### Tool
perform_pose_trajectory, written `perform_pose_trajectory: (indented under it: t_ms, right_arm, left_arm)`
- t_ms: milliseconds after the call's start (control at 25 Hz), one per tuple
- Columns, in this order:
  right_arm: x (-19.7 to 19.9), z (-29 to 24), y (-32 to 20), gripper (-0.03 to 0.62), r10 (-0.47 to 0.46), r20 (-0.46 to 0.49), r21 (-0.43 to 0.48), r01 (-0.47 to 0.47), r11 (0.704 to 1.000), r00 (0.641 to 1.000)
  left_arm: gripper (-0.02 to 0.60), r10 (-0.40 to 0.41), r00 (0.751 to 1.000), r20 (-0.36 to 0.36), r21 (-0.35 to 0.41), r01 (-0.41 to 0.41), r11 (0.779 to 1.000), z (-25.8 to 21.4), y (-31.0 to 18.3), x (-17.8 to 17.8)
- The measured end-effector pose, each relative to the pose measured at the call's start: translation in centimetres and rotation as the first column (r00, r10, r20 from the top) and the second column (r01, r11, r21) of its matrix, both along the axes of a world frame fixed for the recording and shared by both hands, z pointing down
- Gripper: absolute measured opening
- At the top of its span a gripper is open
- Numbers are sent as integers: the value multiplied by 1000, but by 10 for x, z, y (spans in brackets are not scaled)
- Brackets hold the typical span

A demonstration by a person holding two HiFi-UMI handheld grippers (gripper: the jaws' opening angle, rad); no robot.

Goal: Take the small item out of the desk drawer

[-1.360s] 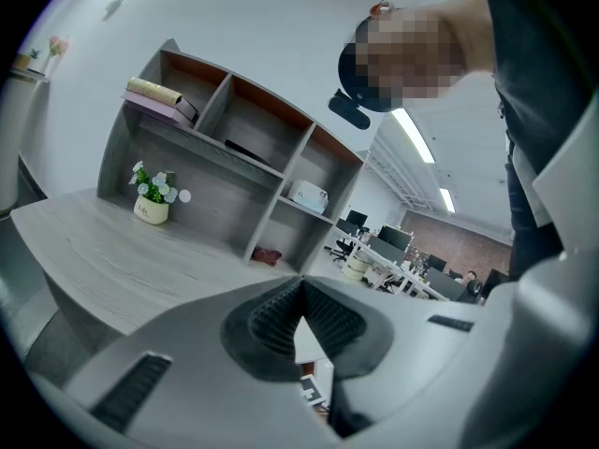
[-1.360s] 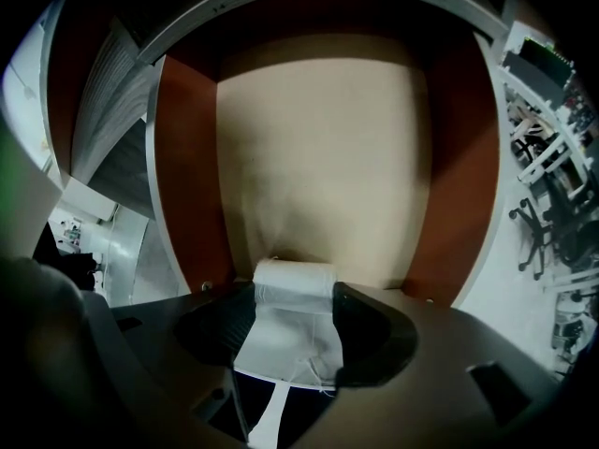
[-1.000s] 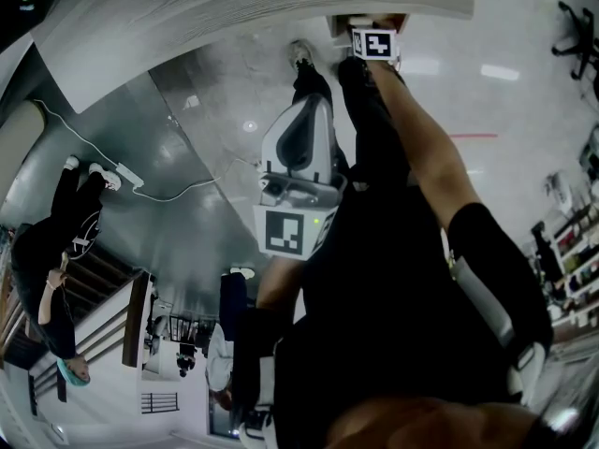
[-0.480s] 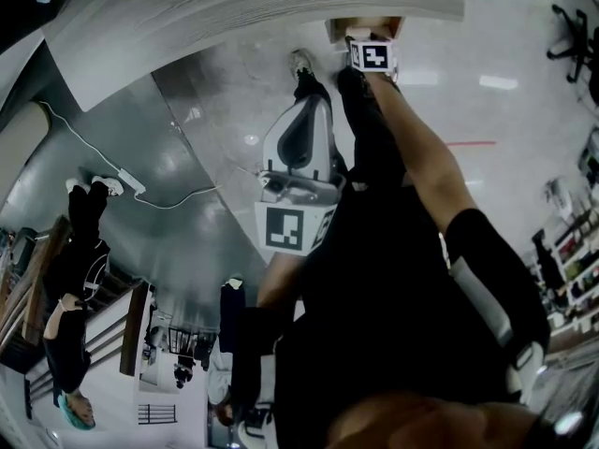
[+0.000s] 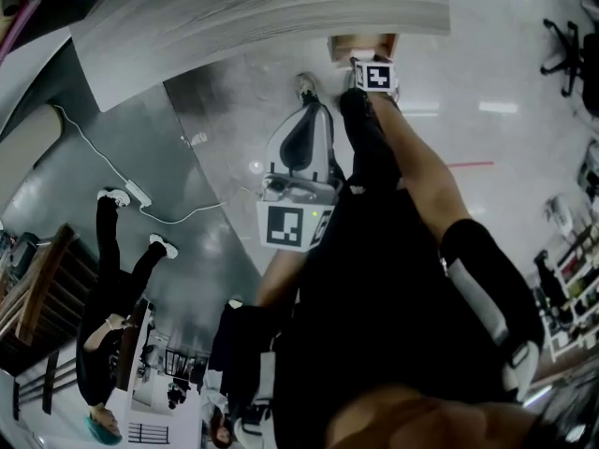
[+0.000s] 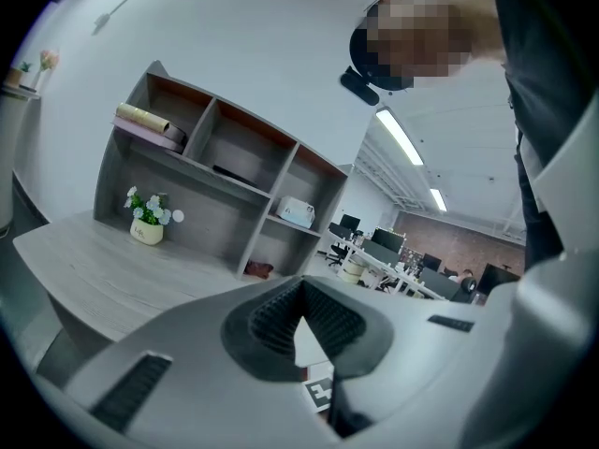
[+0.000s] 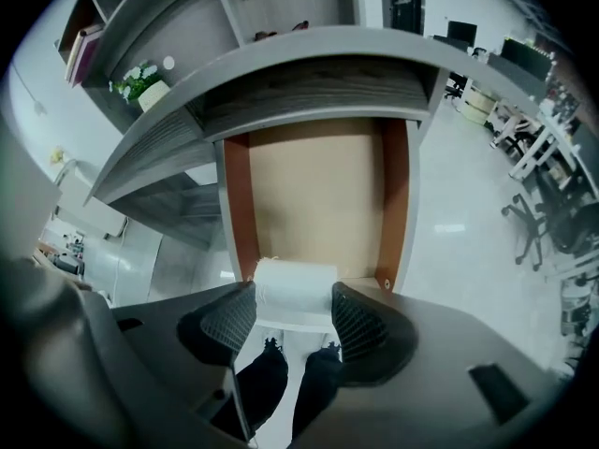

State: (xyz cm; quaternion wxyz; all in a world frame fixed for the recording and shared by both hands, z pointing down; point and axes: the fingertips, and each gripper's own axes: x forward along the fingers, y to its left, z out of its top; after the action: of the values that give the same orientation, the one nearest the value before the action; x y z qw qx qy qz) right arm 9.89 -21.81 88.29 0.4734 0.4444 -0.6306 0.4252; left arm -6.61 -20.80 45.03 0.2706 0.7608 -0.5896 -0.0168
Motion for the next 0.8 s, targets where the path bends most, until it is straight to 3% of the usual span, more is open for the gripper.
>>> perform_pose_trajectory:
  t_ms: [240, 640, 800]
  right_arm:
    - [7, -29, 2, 253, 21, -2, 32, -21, 999, 1000]
    - [-12, -98, 1, 252, 22, 106, 80, -30, 996, 994]
    - [4, -122, -7, 253, 2, 54, 154, -11, 988, 999]
  left_arm:
    - [-2, 6, 1000, 7, 37, -6, 999, -22, 6, 2]
    - [-2, 48, 997, 64, 57, -51, 997, -41, 24, 2]
    - [-2, 56, 996, 74, 62, -61, 996, -47, 31, 2]
